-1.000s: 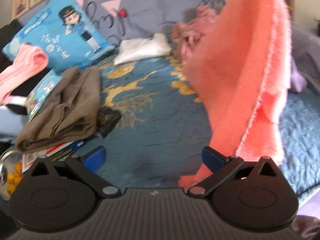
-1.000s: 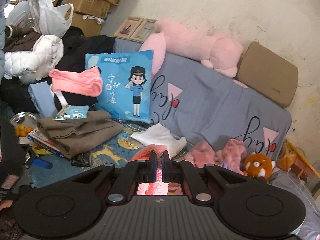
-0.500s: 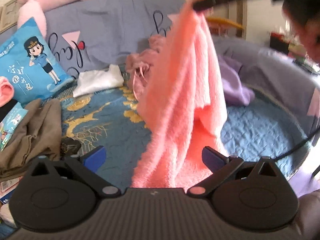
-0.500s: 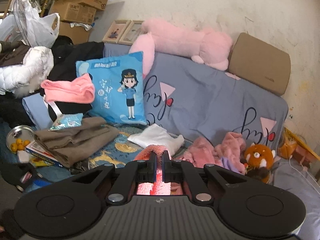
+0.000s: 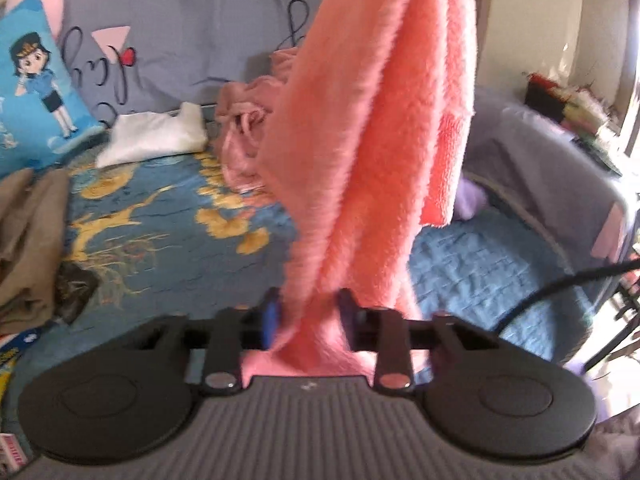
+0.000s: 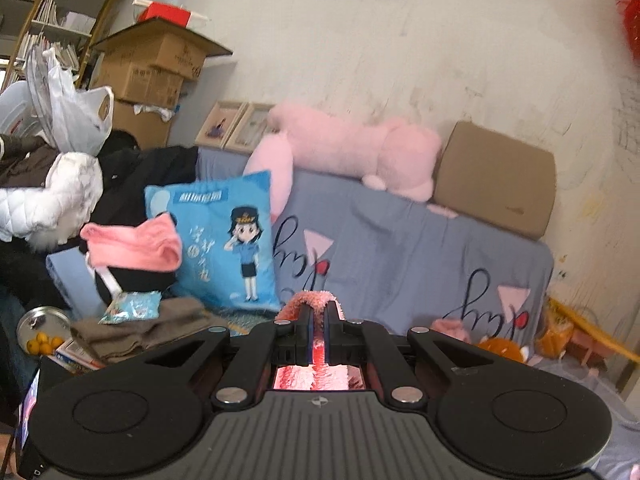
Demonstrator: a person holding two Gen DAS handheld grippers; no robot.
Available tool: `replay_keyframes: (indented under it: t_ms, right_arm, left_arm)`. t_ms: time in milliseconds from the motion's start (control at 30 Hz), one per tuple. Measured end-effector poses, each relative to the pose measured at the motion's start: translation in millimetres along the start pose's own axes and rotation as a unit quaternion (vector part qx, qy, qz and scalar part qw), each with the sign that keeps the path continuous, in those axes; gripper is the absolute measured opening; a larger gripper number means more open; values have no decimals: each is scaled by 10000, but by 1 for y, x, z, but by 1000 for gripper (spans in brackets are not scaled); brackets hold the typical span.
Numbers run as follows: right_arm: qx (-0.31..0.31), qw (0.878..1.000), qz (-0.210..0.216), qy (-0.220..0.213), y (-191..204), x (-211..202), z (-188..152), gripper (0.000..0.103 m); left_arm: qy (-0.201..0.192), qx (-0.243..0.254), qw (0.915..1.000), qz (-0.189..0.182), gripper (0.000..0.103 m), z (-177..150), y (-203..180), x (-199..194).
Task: Fold towel
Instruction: 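Lift the salmon-pink blanket high with the right tool and shake it out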
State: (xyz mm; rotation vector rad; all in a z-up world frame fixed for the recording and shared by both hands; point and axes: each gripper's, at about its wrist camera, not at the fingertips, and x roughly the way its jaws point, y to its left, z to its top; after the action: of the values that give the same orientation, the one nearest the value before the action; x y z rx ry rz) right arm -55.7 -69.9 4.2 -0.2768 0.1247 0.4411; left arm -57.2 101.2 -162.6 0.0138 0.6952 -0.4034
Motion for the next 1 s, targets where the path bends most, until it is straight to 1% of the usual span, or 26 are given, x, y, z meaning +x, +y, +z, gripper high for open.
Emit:
replay_keyframes:
  t_ms: [33,67,100,167,267,333,433,500,567,633,667,767,833,900,967,1000]
  right_arm:
    - [20,10000,-49,-32,-3,-2,1,4]
    - [40,9999,-97,-64,-6,-4,2,4]
    - [60,9998,-146,-96,-9,-6,3,4]
    - [100,9995,-243,-159,-15,-10,4,4]
    - [196,9988,-368,-240,-25,-15,6,4]
    - [308,9985,-396,-235,-33,-11,4,4]
    - [431,9981,-392,-222,-44,1,4,4]
    - [421,9980,-419,-214,-51,14,6,4]
    - [372,9980,-463,-226,-60,31,10,4]
    - [202,9980,-541,-266,-70,46,20,4]
    - [81,9978,-575,-312,-73,50,27,4]
    - [-283,9967,-613,-443,-79,53,45,4]
    - [-501,9966,-457,-470,-77,44,48,5]
    - [-773,9961,-229,-359,-71,34,41,5]
    - [-1037,9943,203,137,-58,31,11,6]
    - [-1166,9914,429,403,-51,29,-4,6]
  left_arm:
    - [-38,-35,9999,-88,9,2,-1,0]
    - [-101,-69,9998,-165,4,4,-2,-1]
    - [-165,-99,9996,-226,4,6,-3,-3]
    - [-301,-116,9993,-214,4,11,-5,-9]
    - [-420,-105,9991,-19,4,24,-1,-20]
    - [-515,-113,9983,245,4,34,8,-27]
    - [-697,-63,9935,894,4,59,25,-40]
    - [-855,-87,9880,1284,4,83,41,-51]
    - [-1004,-96,9823,1578,4,109,55,-63]
    - [-1178,-5,9742,1927,4,140,63,-76]
    - [-1271,32,9699,2075,5,154,67,-83]
    - [-1571,40,9626,2205,5,189,69,-108]
    - [-1376,100,9639,2278,6,174,64,-103]
    - [-1180,161,9647,2350,7,159,59,-98]
    - [-984,221,9650,2421,8,144,54,-93]
    - [-886,251,9650,2456,8,137,51,-91]
